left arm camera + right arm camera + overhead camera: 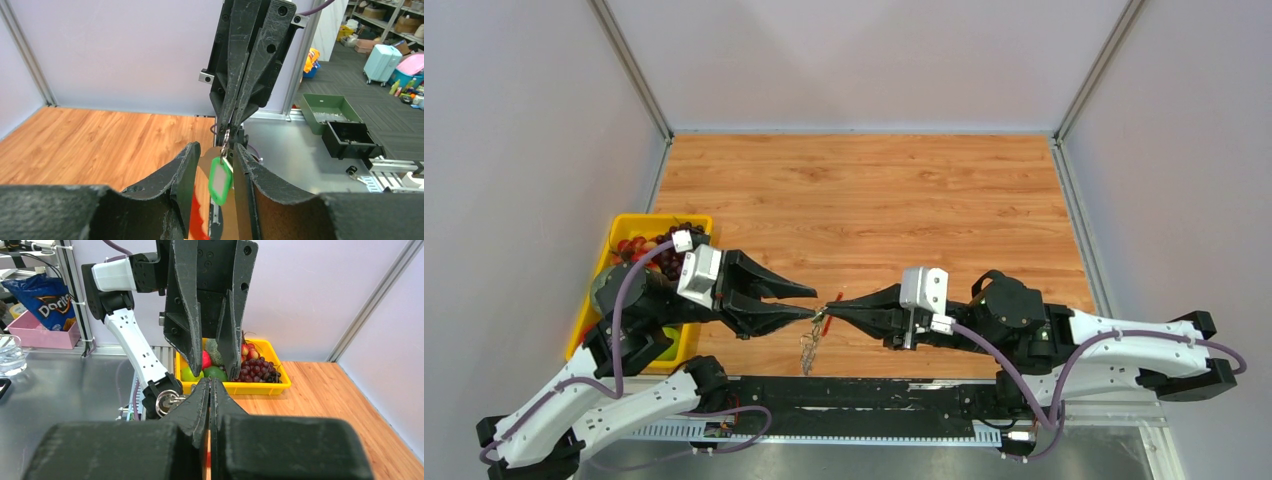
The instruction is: Put the keys on the keyring
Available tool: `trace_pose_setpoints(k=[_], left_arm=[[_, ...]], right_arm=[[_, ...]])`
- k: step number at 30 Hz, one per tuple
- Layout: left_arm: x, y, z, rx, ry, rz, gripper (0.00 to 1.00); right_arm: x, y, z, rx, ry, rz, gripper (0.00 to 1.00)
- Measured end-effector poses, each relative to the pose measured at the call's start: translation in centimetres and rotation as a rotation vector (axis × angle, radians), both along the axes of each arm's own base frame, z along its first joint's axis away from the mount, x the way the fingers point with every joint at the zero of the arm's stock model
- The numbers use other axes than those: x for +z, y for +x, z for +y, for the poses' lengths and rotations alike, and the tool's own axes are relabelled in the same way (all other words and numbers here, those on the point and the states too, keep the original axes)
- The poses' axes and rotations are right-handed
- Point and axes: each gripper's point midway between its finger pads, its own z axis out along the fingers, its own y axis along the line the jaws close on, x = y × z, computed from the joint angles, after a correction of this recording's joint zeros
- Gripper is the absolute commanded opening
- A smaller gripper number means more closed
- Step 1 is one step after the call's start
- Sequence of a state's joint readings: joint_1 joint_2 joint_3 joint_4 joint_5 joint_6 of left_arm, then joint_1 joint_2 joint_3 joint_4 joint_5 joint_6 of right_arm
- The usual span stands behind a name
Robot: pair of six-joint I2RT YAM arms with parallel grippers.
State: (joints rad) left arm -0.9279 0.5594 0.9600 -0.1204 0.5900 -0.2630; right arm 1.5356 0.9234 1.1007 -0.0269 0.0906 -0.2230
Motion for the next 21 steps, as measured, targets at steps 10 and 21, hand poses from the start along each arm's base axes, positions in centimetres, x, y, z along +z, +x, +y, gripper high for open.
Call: trace_pose_setpoints(k=[10,21], left_arm=[[0.0,-0.4,0.0,-0.019,0.002,-0.006,0.34],[0.0,-1.1,0.0,-0.063,-0.003,-0.023,0.23]], right_arm=[[1.4,-0.7,-0.1,0.031,0.027,-0.005,0.0],[1.3,-0.9,0.5,0.037,0.018,-0.005,0.0]])
